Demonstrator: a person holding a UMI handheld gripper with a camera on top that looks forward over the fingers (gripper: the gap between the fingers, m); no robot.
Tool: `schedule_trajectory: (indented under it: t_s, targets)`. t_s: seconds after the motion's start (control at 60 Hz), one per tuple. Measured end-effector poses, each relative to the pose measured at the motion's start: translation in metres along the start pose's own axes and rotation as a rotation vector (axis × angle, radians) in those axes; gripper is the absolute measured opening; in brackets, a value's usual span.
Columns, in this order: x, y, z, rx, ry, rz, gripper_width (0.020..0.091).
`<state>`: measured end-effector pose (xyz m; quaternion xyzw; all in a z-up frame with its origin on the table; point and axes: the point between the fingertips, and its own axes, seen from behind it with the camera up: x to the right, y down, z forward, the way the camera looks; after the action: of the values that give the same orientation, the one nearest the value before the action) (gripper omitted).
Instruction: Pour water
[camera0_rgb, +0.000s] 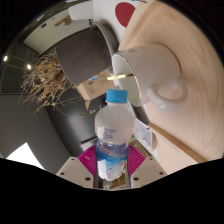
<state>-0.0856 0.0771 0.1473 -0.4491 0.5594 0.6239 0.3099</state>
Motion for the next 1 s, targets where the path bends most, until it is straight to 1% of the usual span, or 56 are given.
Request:
schedule_trajectory:
  t_s: [0.167, 0.3, 0.433, 0.5, 0.55, 0.7, 0.8, 0.833, 0.917, 0.95, 1.0]
  targets:
    - [-0.005, 0.0, 0.0, -0.006, 0.001, 0.011, 0.036]
    - [-0.008, 0.004, -0.002, -0.014, 0.041, -0.087, 0.036]
    - [-0.033, 0.015, -0.009, -0.032, 0.092, -0.431, 0.036]
    - [-0.056, 0.013, -0.015, -0.019, 0.113, -0.689, 0.036]
    - [-0.079, 0.005, -0.019, 0.008, 0.128, -0.9, 0.0361]
    - [-0.146, -0.033, -0.041, 0.112, 0.164, -1.391, 0.0363]
    - [-0.173, -0.078, -0.057, 0.178, 0.212, -1.636, 0.0363]
    - [-0.173, -0.1, -0.064, 0.198, 0.235, -1.722, 0.0362]
    - [-0.169, -0.145, -0.071, 0.217, 0.332, -1.889, 0.0363]
    - [-0.156, -0.165, -0.072, 0.214, 0.353, -1.942, 0.0363]
    - [-0.147, -0.189, -0.073, 0.19, 0.399, -1.984, 0.0363]
